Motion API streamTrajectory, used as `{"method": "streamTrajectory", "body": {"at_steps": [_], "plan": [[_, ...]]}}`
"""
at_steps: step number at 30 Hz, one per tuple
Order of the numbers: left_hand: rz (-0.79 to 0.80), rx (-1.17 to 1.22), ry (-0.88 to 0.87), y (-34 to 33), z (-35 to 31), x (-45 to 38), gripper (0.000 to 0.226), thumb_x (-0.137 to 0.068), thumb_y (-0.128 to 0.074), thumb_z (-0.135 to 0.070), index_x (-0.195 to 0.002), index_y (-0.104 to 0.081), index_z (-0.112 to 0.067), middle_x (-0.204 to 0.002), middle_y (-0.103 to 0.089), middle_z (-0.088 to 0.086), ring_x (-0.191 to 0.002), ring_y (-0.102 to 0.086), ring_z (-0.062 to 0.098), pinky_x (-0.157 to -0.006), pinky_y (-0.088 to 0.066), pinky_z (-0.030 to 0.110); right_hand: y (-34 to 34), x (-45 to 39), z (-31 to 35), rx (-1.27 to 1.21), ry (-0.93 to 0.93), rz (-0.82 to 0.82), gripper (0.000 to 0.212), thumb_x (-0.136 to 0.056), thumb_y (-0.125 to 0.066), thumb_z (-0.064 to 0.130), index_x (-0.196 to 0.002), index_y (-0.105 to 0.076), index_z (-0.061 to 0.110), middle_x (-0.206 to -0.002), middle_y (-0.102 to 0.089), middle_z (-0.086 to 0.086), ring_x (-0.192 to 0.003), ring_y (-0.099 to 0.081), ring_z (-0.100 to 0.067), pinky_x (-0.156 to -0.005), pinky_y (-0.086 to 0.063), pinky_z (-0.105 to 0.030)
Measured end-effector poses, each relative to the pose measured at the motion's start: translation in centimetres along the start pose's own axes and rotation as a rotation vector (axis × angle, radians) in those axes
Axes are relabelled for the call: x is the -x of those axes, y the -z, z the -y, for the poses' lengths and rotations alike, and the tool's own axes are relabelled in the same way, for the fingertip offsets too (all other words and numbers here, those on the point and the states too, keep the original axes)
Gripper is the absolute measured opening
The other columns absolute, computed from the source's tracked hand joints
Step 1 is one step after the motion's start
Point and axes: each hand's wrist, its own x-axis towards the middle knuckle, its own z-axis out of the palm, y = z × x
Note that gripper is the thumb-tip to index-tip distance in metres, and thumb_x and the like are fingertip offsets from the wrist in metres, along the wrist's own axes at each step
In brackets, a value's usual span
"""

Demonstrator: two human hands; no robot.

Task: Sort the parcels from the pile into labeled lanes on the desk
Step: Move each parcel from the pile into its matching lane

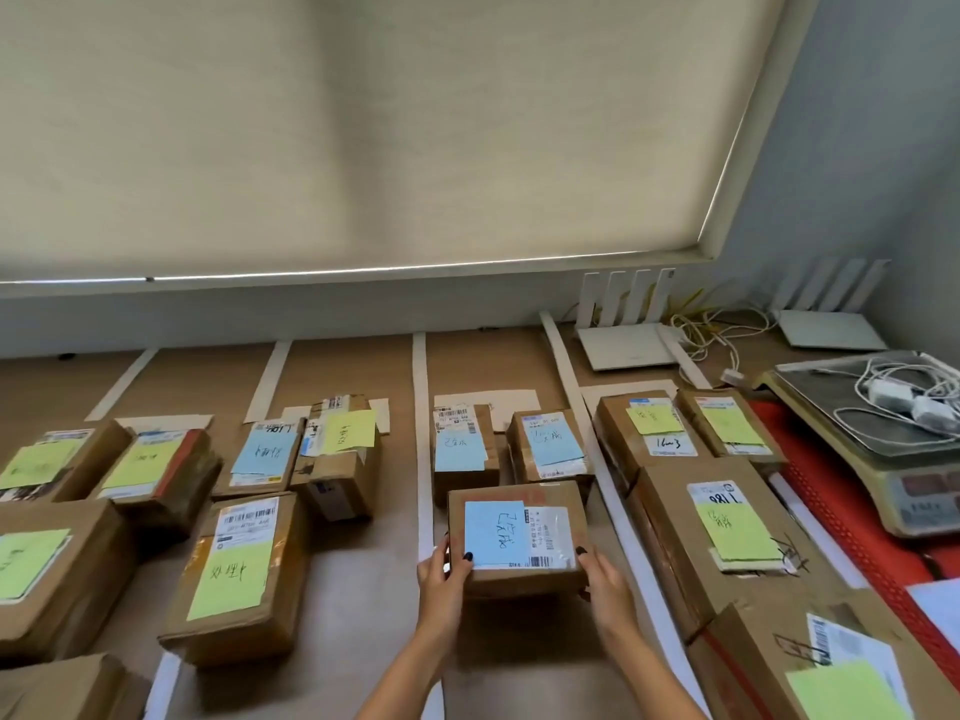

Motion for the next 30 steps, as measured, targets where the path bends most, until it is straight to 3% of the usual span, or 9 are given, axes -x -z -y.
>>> {"method": "streamTrajectory", "body": {"at_steps": [7,13,15,18,22,27,30], "plan": [[-0.064,0.044,0.025,-0.5,1.2,-2.7,0.045,-0.097,-0.045,-0.026,-0.141,-0.036,-0.021,-0.141,-0.038,0.009,-0.128,-0.042,0.028,-0.104,-0.042,0.042,-1.4,-2.4,-1.3,0.049,-0.028,-0.006,0.039,-0.099,-0.038,0.035,-0.134,-0.048,0.02,-0.117,-0.063,-0.004,-0.104,-0.059,-0.018,-0.07,-0.047,-0.017],[-0.11,0.088,0.046,-0.3,0.3,-3.1,0.043,-0.098,-0.044,-0.022,-0.14,-0.039,-0.016,-0.135,-0.051,0.012,-0.121,-0.051,0.029,-0.099,-0.046,0.045,-2.1,-2.5,-1.3,0.087,-0.032,0.002,0.043,-0.1,-0.037,0.032,-0.139,-0.042,0.018,-0.12,-0.06,-0.005,-0.099,-0.056,-0.014,-0.07,-0.047,-0.015],[-0.118,0.094,0.059,-0.1,0.1,-2.9,0.043,-0.098,-0.044,-0.023,-0.14,-0.039,-0.017,-0.135,-0.051,0.012,-0.121,-0.051,0.029,-0.096,-0.048,0.041,-2.2,-2.4,-1.1,0.108,-0.025,0.008,0.046,-0.099,-0.038,0.032,-0.143,-0.036,0.019,-0.128,-0.056,-0.006,-0.107,-0.055,-0.017,-0.075,-0.047,-0.015],[-0.11,0.105,0.05,0.3,-0.5,-2.3,0.045,-0.097,-0.046,-0.021,-0.141,-0.038,-0.018,-0.139,-0.048,0.01,-0.124,-0.048,0.03,-0.091,-0.048,0.037,-1.8,-1.9,-0.5,0.131,-0.003,-0.038,0.055,-0.098,-0.043,0.032,-0.148,-0.023,0.022,-0.144,-0.042,-0.009,-0.128,-0.044,-0.028,-0.092,-0.043,-0.032],[-0.148,0.078,-0.07,1.9,-1.4,-1.1,0.043,-0.095,-0.05,-0.01,-0.136,-0.045,-0.017,-0.14,-0.047,0.009,-0.128,-0.044,0.029,-0.096,-0.044,0.04,-1.4,0.0,0.3,0.213,0.084,-0.148,0.062,-0.091,-0.059,0.022,-0.145,-0.029,0.027,-0.146,-0.039,-0.007,-0.132,-0.039,-0.029,-0.103,-0.039,-0.044],[-0.136,0.062,-0.238,4.7,-3.2,1.7,0.044,-0.092,-0.049,0.001,-0.13,-0.051,-0.021,-0.133,-0.053,0.004,-0.117,-0.049,0.019,-0.095,-0.043,0.033,-1.6,3.4,2.5,0.214,0.218,-0.097,0.069,-0.083,-0.069,0.011,-0.142,-0.036,0.025,-0.139,-0.047,-0.006,-0.127,-0.046,-0.024,-0.102,-0.043,-0.04],[-0.114,0.037,-0.314,6.9,-4.4,3.9,0.046,-0.091,-0.052,0.001,-0.13,-0.05,-0.024,-0.131,-0.053,0.001,-0.112,-0.047,0.012,-0.093,-0.041,0.028,-3.1,6.4,3.8,0.211,0.271,-0.025,0.071,-0.081,-0.07,0.008,-0.139,-0.036,0.031,-0.134,-0.051,-0.001,-0.118,-0.051,-0.017,-0.088,-0.053,-0.026]]}}
